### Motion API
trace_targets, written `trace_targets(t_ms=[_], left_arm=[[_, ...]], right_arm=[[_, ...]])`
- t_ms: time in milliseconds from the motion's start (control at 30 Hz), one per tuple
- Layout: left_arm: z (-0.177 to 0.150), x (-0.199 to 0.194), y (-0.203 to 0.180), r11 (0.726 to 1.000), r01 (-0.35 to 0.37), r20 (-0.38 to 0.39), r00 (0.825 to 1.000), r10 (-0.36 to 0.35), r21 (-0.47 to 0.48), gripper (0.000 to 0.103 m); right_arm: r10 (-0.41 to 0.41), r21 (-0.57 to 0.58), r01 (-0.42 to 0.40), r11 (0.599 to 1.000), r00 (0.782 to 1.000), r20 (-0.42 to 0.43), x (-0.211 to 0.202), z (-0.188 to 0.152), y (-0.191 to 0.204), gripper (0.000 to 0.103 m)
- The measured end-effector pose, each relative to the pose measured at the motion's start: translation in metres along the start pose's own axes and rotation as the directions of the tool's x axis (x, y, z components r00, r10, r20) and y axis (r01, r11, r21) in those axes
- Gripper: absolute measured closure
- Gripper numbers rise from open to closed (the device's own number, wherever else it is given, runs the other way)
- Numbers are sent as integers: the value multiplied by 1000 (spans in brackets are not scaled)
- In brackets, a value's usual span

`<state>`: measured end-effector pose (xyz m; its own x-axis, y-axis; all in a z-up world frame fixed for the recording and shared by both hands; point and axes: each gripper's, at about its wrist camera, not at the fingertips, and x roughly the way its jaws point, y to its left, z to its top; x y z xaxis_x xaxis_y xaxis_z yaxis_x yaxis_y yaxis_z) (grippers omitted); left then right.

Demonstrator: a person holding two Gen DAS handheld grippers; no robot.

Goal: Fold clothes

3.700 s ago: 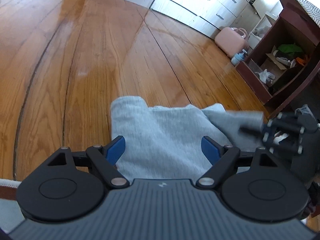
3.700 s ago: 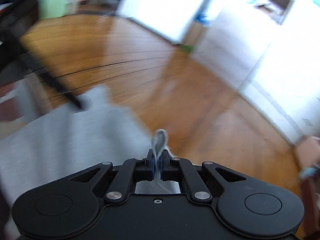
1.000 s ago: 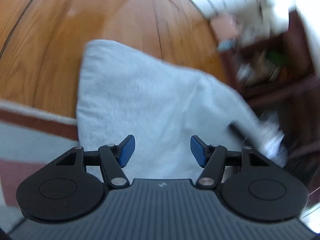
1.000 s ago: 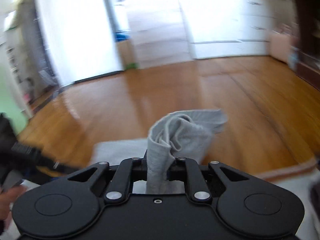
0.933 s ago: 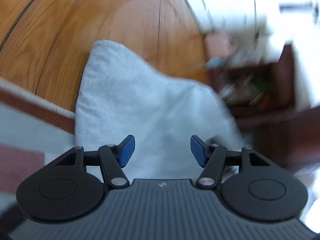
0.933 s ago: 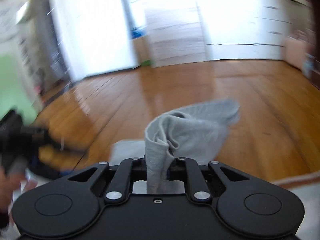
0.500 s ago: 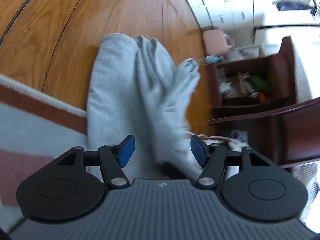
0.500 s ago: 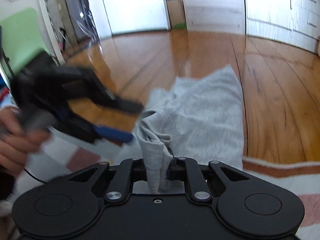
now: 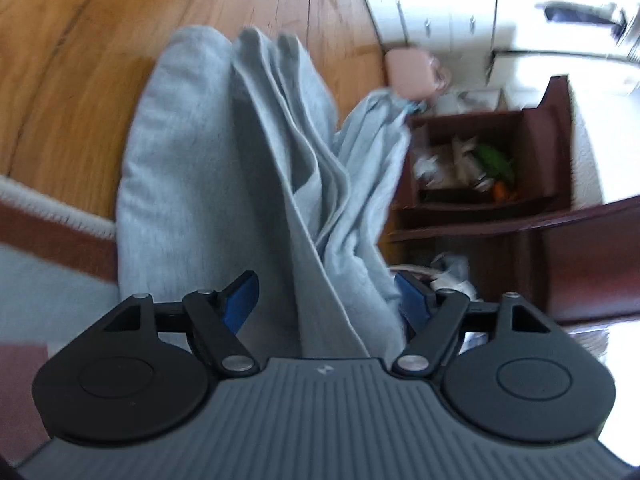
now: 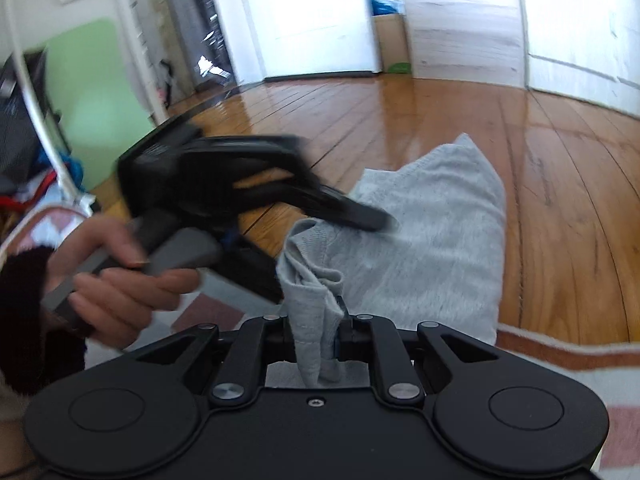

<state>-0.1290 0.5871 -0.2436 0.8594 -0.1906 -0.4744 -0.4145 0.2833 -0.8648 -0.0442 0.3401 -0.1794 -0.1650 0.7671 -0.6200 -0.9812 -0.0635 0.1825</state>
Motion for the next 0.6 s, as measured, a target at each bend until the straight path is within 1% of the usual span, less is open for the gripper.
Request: trace_targets(t_ms=[33, 67, 100, 133, 167, 200, 233, 267, 300, 333, 367, 400, 467, 533, 600], left_arm=[[2, 2, -9, 993, -98, 8, 995, 98, 63, 66], [1, 0, -17, 984, -137, 20, 991, 136, 111, 78], [-1, -3, -25, 973, -169, 33, 986, 166, 156, 80], [-3, -5, -33, 959, -201, 48, 979, 196, 200, 82], [-5, -7, -41, 942, -233, 64, 972, 224, 243, 82], [-7, -6, -45, 918, -282, 78, 959, 271, 279, 82], [-9, -3, -43, 904, -316, 79, 948, 307, 288, 82], [-10, -1, -40, 890, -348, 79, 937, 341, 293, 82], [-9, -1, -36, 901, -344, 74, 939, 337, 266, 82], [-8, -2, -32, 913, -335, 68, 942, 329, 234, 82], [-7, -4, -30, 917, -331, 67, 944, 324, 222, 82], [-5, -7, -28, 921, -327, 66, 945, 320, 213, 82], [-7, -8, -34, 912, -337, 79, 942, 327, 233, 82], [-9, -9, -39, 902, -348, 93, 938, 335, 255, 82], [-11, -10, -45, 891, -359, 106, 933, 343, 276, 82]], right_arm=[[2, -29, -3, 1000, 1000, -17, 3, -2, 3, 87], [-3, -55, 1, 999, 999, -33, 4, -4, 7, 87], [-16, -72, 13, 997, 999, -43, 2, -7, 12, 86], [-31, -71, 28, 997, 999, -42, 1, -7, 14, 84], [-46, -66, 43, 997, 998, -43, -1, -7, 16, 82], [-58, -46, 56, 997, 997, -50, -6, -10, 14, 76], [-73, -30, 71, 997, 996, -59, -10, -12, 13, 59], [-107, -46, 104, 994, 992, -73, -14, -17, 13, 39], [-161, -104, 152, 983, 984, -81, -17, -24, 16, 34], [-212, -161, 197, 967, 973, -86, -20, -30, 19, 34], [-249, -204, 227, 952, 965, -86, -23, -36, 20, 34], [-274, -203, 250, 947, 957, -99, -24, -39, 17, 34], [-322, -200, 294, 935, 938, -124, -27, -44, 12, 34], [-361, -165, 336, 927, 919, -160, -28, -49, 4, 34], [-350, -140, 329, 934, 922, -167, -30, -51, -3, 34]])
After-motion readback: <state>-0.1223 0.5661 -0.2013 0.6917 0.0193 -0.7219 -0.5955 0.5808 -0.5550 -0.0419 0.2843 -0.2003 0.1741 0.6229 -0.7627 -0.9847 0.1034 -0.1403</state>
